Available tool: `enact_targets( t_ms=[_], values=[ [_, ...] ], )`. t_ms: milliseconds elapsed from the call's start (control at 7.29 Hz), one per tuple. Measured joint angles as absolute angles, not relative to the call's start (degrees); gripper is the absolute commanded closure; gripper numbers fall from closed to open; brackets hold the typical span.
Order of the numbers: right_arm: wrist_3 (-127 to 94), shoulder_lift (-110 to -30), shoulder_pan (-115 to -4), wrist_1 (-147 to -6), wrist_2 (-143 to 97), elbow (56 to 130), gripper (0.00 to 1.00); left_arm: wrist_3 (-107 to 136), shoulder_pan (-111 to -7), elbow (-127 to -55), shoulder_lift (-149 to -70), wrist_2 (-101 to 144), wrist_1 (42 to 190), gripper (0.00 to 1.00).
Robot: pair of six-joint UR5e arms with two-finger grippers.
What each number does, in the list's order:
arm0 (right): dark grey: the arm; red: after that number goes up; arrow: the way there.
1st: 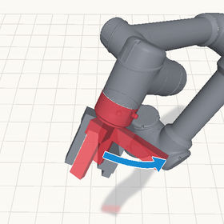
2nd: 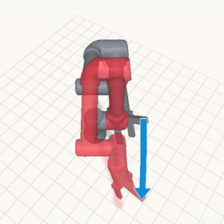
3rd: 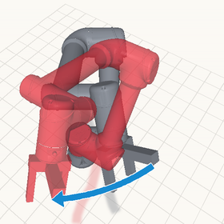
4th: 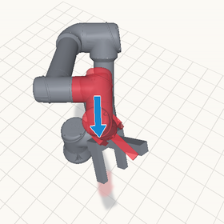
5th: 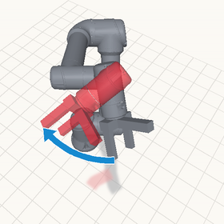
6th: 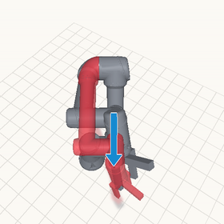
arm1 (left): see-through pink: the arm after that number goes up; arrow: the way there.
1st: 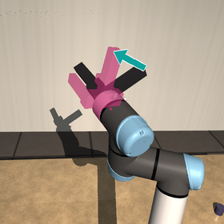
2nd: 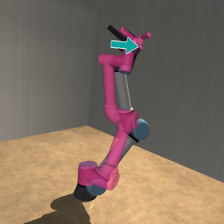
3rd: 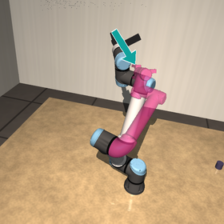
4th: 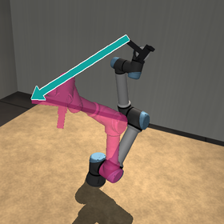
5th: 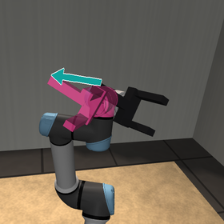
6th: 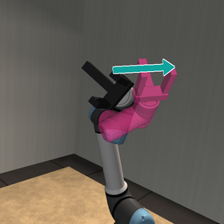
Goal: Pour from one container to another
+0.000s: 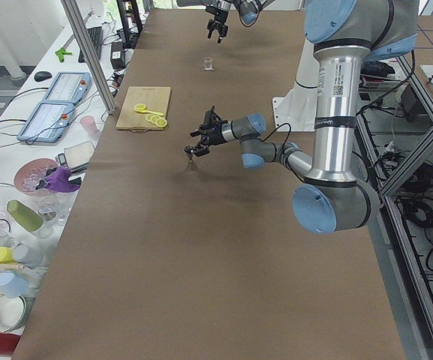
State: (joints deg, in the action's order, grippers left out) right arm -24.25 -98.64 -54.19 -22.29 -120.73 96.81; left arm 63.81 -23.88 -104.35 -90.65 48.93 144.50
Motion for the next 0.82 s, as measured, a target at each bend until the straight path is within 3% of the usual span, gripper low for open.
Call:
enact_targets(
  t_ms=[823],
  values=[
    [-30.5,-97.4,-42.9,-17.2,-104.0,95.6,0.0,70.1,-19.0,-94.6,-95.2,35.3,144.8,0.03]
  ],
)
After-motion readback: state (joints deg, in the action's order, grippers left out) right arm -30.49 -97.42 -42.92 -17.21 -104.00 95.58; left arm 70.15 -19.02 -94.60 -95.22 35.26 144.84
